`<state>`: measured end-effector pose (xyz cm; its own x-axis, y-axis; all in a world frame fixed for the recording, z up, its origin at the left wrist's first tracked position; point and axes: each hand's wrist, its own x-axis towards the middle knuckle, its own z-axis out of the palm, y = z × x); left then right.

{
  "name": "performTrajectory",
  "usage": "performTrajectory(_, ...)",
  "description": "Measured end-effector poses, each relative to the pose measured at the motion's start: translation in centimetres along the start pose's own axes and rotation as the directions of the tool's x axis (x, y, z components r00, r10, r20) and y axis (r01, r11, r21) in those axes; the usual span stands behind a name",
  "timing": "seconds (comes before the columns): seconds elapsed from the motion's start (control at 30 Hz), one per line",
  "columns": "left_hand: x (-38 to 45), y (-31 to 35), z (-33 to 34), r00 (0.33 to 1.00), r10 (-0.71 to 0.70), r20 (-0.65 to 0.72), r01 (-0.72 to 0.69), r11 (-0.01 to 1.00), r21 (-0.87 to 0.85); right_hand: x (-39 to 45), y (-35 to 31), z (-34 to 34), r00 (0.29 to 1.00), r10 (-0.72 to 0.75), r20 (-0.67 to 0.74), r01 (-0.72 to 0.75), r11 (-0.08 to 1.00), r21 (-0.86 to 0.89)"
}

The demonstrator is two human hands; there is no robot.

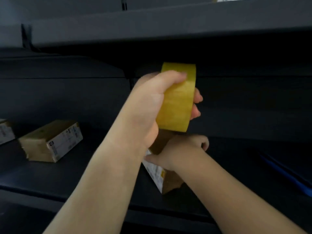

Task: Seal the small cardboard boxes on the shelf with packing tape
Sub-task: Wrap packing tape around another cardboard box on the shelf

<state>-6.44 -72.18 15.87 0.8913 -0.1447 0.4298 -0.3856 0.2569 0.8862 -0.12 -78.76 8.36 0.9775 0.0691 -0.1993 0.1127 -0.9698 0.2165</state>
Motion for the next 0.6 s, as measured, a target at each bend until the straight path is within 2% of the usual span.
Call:
performTrajectory(0.13, 0.1, -0.3, -0.6, 0.996, -0.082, -0.036, 0.082, 0.996, -0.02, -0.1, 2.1, 0.6, 0.989, -0.147, -0.009, 0.145, 0.962, 0.232)
performTrajectory(0.2, -0.3, -0.1, -1.1, 0.992, -0.119, -0.032, 0.117, 0.992, -0.052, 0.7, 4.7, 0.9, 0.979, -0.187, -0.082, 0.204, 0.905, 0.373)
performTrajectory(0.23, -0.4, -0.1, -1.5, 0.992, -0.124, -0.014, 0.123, 0.99, -0.069, 1.2, 5.9, 0.8, 0.964, -0.22, -0.149, 0.264, 0.851, 0.455)
performTrajectory(0.3, -0.7, -0.1, -2.1, 0.991, -0.136, 0.007, 0.136, 0.988, -0.07, 2.4, 7.2, 1.2, 0.893, -0.318, -0.319, 0.451, 0.651, 0.611)
performTrajectory(0.37, -1.1, -0.1, -2.5, 0.989, -0.14, 0.045, 0.143, 0.987, -0.078, 3.4, 7.0, 1.8, 0.791, -0.425, -0.44, 0.606, 0.447, 0.658)
performTrajectory(0.4, -1.3, -0.1, -2.6, 0.988, -0.142, 0.065, 0.147, 0.986, -0.083, 3.9, 6.5, 2.2, 0.753, -0.475, -0.456, 0.647, 0.405, 0.646)
performTrajectory(0.53, -2.2, -0.3, -2.4, 0.986, -0.161, 0.053, 0.166, 0.98, -0.11, 4.9, 4.9, 3.6, 0.736, -0.572, -0.362, 0.599, 0.301, 0.742)
performTrajectory(0.6, -2.6, -0.5, -2.0, 0.986, -0.169, 0.006, 0.169, 0.984, -0.062, 4.9, 4.4, 3.9, 0.742, -0.564, -0.363, 0.581, 0.269, 0.768)
